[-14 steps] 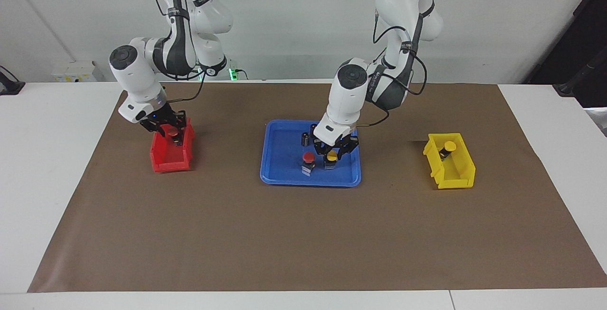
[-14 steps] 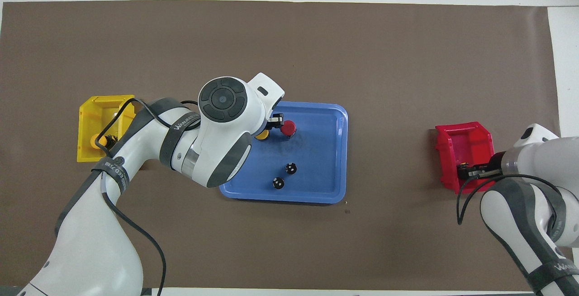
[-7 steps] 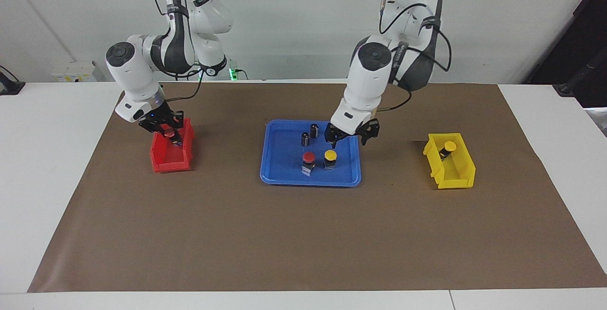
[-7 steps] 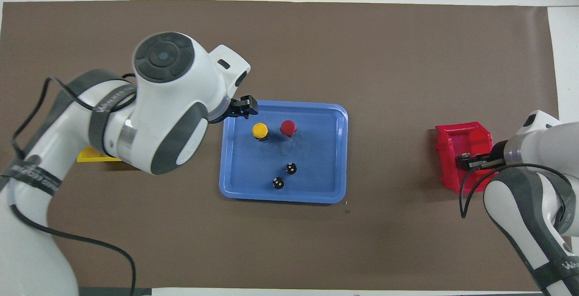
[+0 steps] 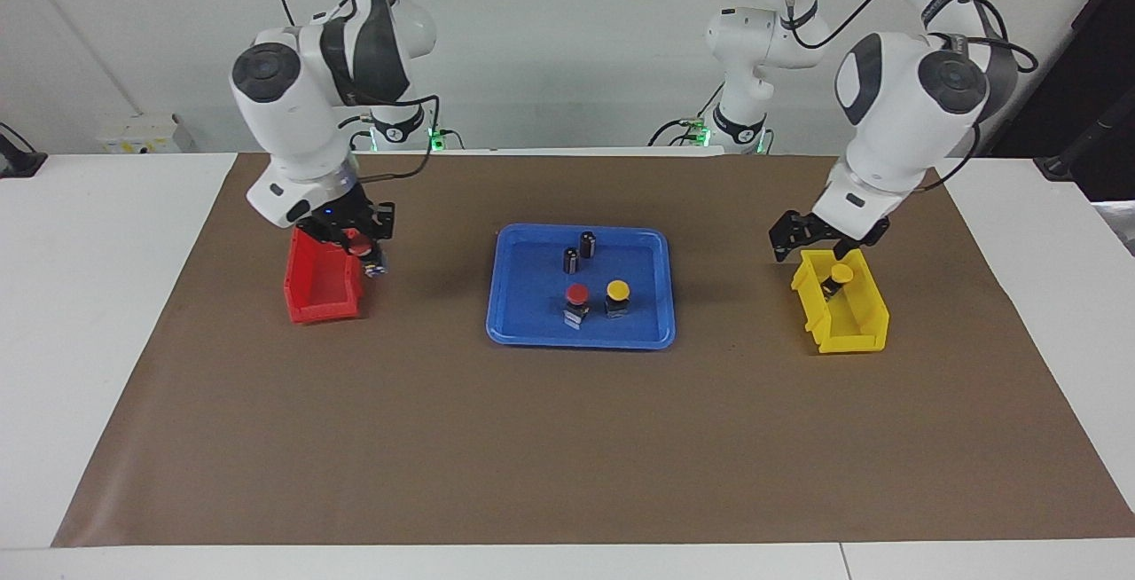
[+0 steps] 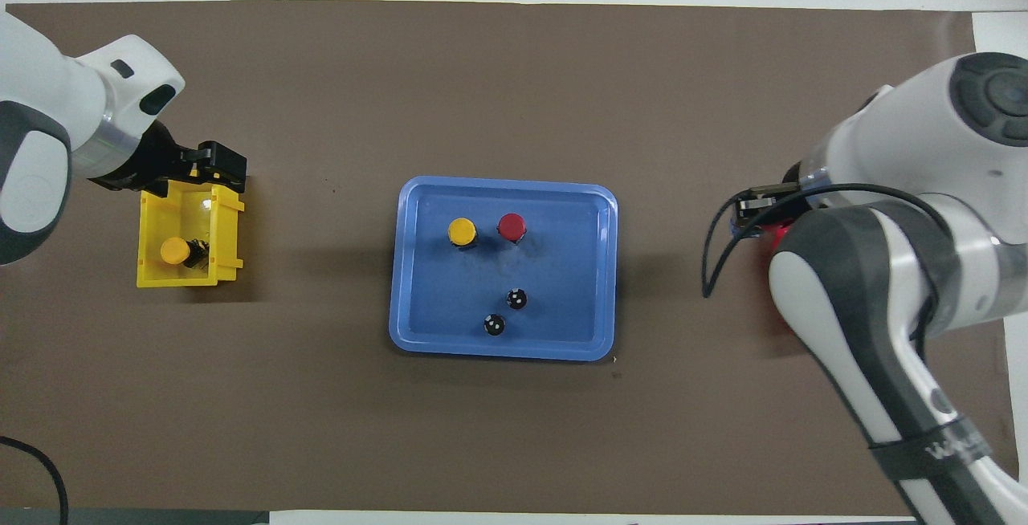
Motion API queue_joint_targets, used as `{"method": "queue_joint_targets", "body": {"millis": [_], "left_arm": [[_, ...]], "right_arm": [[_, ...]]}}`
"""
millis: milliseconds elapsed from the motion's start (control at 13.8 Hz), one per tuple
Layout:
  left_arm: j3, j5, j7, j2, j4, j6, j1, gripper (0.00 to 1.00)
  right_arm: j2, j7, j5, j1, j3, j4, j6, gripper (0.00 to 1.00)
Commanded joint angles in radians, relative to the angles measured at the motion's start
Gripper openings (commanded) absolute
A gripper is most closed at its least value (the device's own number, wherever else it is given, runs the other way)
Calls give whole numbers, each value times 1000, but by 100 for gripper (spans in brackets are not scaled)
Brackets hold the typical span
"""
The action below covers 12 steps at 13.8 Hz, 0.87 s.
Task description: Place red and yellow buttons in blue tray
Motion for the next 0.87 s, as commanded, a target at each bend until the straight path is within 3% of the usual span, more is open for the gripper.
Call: {"method": "queue_joint_targets", "body": {"millis": [0,145,290,796], "left_arm": [[-11,9,102,-97,-212,177,79,88],[-11,9,120,-125,-314,272,110,74],[-11,9,159,-122,-331,277,115,64],[-10,11,226,-111,-402,352,155,63]], "right_arm": [[79,212,12,114,-3,32,75,19],[106,284,12,154,-3,12,153,19],[151,355,21,206,1,33,172,20],[258,395,-4,248,1,44,256,22]]}}
